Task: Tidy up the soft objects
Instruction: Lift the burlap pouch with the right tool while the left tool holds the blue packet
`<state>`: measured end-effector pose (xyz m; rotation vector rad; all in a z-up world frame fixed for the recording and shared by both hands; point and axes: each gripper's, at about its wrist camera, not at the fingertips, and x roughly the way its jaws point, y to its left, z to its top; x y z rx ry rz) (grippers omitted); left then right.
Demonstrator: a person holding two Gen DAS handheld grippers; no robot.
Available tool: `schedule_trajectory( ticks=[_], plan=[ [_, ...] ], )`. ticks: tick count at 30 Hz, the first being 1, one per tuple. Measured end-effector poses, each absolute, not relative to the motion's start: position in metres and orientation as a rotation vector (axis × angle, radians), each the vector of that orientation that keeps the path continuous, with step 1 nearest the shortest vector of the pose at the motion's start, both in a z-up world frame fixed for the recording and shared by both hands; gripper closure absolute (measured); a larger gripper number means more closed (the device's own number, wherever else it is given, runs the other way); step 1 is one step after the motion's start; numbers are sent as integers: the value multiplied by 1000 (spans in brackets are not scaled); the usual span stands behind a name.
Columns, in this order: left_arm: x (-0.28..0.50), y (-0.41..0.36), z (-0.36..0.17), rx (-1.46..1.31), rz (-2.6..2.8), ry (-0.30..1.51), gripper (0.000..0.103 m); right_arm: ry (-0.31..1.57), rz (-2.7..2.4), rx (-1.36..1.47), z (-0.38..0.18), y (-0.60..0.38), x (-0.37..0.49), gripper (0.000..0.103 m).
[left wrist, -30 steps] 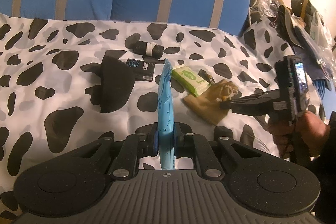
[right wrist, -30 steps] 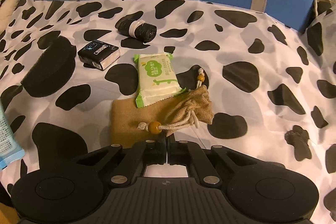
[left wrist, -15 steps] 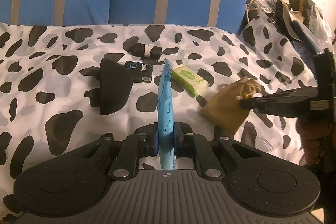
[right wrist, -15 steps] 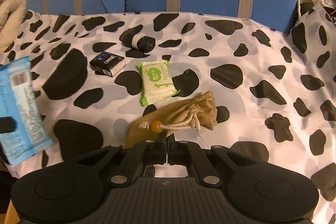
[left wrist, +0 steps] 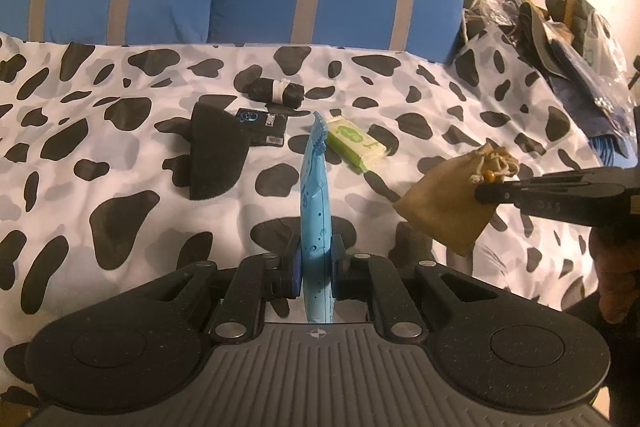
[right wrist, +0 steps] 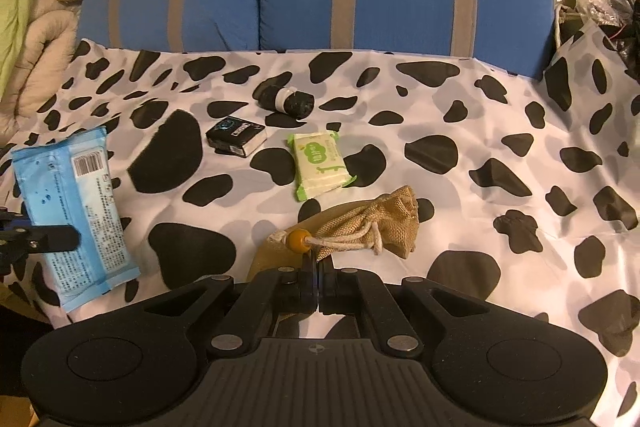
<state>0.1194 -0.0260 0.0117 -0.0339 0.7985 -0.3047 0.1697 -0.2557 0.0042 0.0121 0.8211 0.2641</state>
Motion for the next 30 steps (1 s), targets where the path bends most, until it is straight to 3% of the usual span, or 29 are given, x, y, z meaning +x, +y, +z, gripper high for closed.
schedule_trajectory(
  ticks=[30],
  plan=[
    [26,-39,16,12,-330,829,90,845,401,-1,28,-233,52,100]
  ],
)
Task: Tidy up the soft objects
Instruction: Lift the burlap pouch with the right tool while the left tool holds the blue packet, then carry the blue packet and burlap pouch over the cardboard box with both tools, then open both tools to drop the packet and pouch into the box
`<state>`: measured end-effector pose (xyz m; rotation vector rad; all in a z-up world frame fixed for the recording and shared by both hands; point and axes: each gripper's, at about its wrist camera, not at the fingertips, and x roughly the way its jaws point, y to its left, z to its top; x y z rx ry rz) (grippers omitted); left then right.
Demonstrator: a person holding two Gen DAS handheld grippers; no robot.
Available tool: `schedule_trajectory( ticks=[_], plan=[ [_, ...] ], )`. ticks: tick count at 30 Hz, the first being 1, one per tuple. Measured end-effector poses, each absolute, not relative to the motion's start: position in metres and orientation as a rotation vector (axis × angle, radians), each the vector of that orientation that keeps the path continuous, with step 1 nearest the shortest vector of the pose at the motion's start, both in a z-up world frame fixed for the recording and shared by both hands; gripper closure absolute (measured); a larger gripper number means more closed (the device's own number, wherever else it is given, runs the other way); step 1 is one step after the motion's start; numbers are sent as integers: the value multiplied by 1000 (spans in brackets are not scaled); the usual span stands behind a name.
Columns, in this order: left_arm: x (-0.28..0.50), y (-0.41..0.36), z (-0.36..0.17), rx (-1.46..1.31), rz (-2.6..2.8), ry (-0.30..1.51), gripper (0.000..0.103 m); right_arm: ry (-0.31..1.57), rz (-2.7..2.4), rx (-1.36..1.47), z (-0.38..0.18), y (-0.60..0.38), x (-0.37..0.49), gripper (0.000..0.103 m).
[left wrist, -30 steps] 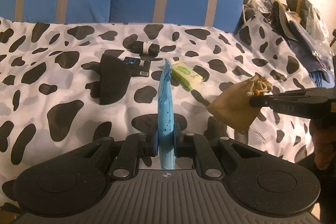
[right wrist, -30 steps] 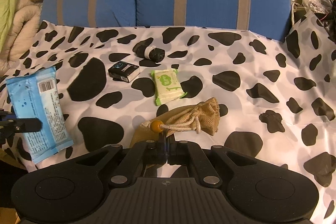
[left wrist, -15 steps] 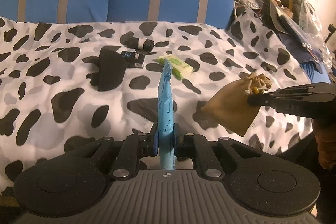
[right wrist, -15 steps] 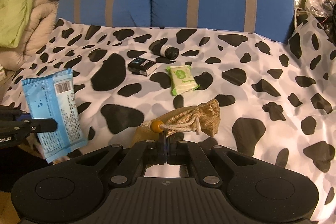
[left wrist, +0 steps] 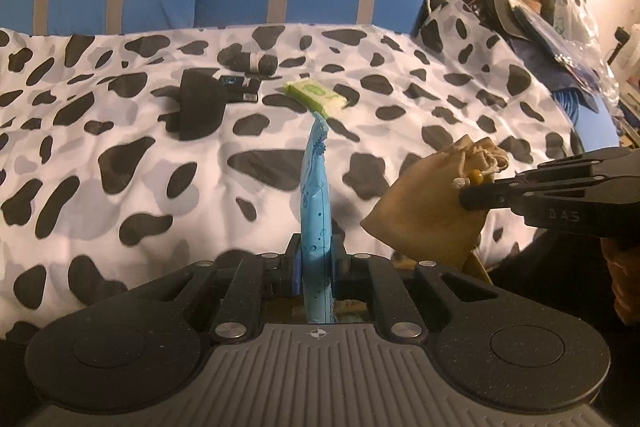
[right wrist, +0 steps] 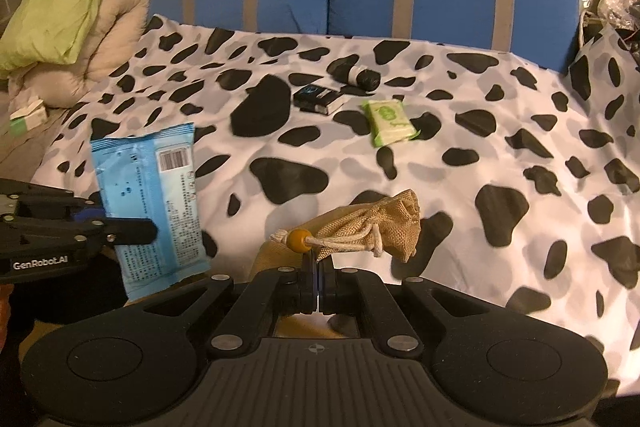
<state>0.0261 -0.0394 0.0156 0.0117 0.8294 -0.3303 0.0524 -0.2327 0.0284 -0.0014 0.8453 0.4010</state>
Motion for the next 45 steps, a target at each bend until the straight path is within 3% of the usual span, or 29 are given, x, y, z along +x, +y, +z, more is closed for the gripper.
schedule_trajectory(
  ticks=[12,29,33,34,35,36,37,38,45],
  plan=[
    [-2,-44,4,59,-296,967,90,976,450,-7,23,-219,7,100],
    [6,-50,-22,115,-277,1142,90,1228,470,-118,-15,-198,10,100],
    [9,-49,-26,124,-248,1167,84,1244,458,-127,-18,-197,12,94],
    [10,-49,-27,129,-240,1175,78,1248,455,-132,-18,-196,12,83],
    [11,-49,-29,134,-231,1187,70,1246,453,-137,-18,-196,12,63],
    [11,-49,-30,137,-224,1196,65,1238,449,-144,-17,-195,12,50],
    [12,-49,-31,139,-219,1199,58,1227,446,-153,-16,-194,11,28],
    [12,-49,-31,139,-217,1198,54,1215,447,-158,-15,-194,11,19],
    [14,-47,-33,134,-203,1215,53,1223,423,-158,-16,-194,14,6]
  ],
)
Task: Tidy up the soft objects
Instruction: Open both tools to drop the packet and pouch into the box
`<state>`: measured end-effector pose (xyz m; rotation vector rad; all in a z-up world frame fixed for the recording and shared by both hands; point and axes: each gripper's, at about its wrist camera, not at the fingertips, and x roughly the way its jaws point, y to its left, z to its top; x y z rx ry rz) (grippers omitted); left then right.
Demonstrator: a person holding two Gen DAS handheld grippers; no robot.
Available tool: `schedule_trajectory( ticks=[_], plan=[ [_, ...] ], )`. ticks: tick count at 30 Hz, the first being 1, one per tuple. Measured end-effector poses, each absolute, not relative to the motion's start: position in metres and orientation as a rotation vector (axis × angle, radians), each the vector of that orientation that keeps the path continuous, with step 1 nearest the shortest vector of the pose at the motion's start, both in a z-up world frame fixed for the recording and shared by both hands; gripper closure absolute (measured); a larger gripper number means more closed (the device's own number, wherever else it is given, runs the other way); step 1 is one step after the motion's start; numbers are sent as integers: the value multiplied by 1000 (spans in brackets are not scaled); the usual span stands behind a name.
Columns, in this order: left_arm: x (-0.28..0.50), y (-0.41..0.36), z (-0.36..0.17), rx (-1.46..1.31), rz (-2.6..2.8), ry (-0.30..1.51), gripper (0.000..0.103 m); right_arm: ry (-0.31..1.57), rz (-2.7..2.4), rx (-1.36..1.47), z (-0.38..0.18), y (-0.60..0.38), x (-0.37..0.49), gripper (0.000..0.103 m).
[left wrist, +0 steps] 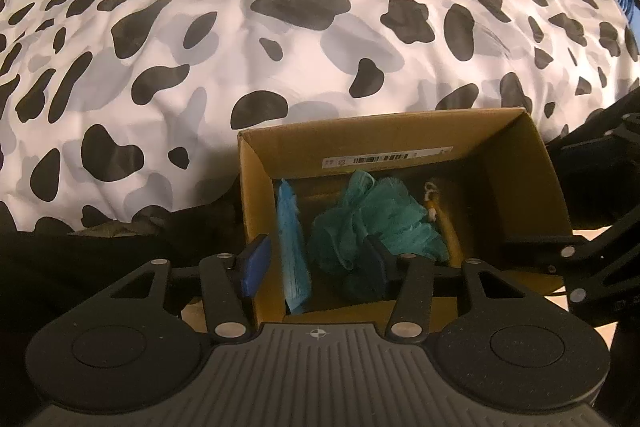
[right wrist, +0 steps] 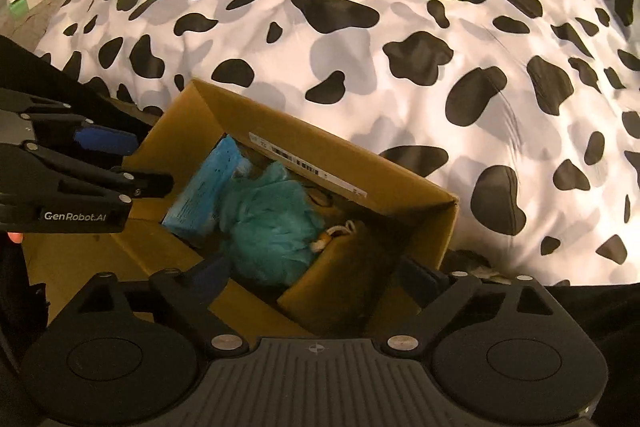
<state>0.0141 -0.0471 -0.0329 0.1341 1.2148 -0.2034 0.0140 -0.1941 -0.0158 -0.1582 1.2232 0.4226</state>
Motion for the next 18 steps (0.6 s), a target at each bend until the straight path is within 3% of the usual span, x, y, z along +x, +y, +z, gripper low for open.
schedule_trajectory(
  ticks=[4,9,13,18],
  plan=[
    [14,-48,-33,138,-201,1216,41,1224,413,-158,-16,-195,14,4],
    [15,-48,-34,139,-200,1222,40,1228,399,-167,-17,-194,15,4],
    [14,-48,-35,142,-203,1229,29,1227,381,-157,-16,-196,16,0],
    [16,-44,-33,110,-199,1229,27,1226,363,-128,-14,-202,19,0]
  ],
)
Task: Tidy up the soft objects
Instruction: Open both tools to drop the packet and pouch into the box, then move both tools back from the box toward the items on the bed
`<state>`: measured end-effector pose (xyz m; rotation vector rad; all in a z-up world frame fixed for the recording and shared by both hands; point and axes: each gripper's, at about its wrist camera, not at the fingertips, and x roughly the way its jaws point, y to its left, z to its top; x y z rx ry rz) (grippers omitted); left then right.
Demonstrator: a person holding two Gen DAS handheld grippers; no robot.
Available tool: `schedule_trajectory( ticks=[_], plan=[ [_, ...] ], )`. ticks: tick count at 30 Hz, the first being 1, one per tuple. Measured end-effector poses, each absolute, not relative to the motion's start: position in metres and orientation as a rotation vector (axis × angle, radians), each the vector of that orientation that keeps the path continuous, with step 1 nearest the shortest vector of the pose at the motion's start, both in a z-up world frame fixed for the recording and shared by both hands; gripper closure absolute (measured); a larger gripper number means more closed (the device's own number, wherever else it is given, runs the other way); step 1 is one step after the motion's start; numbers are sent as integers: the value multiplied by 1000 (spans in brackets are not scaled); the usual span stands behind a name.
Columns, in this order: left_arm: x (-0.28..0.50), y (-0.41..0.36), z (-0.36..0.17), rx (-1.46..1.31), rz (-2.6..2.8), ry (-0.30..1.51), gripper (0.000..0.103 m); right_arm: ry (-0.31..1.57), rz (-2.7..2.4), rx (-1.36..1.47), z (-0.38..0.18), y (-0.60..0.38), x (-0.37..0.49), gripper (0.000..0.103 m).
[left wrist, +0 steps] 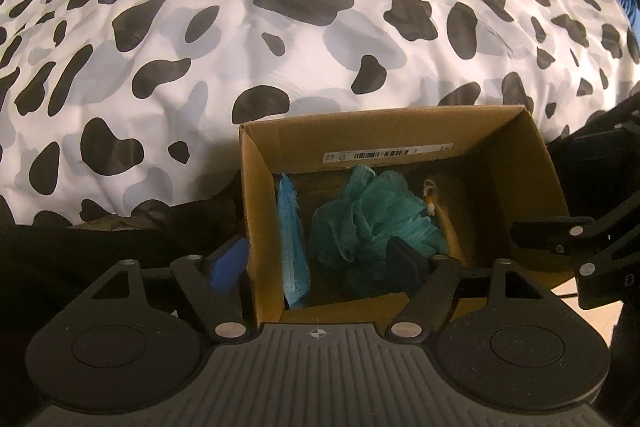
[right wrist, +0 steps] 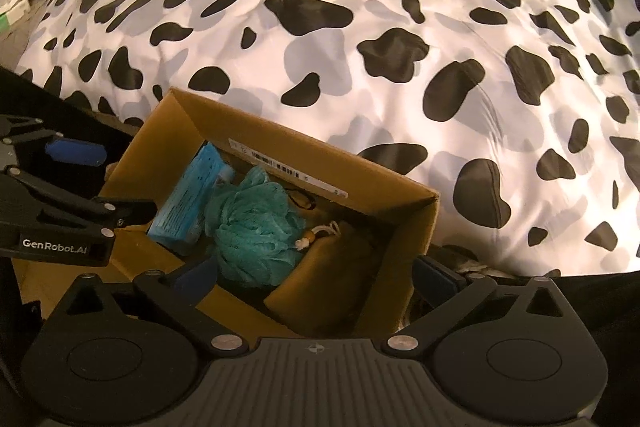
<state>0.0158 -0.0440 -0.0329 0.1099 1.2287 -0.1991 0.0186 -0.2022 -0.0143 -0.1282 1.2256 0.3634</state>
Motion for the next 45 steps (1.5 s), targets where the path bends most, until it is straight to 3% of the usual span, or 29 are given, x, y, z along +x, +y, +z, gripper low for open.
schedule_trajectory(
  ticks=[45],
  plan=[
    [67,-35,2,46,-203,947,27,916,273,-164,5,-235,107,0]
  ],
)
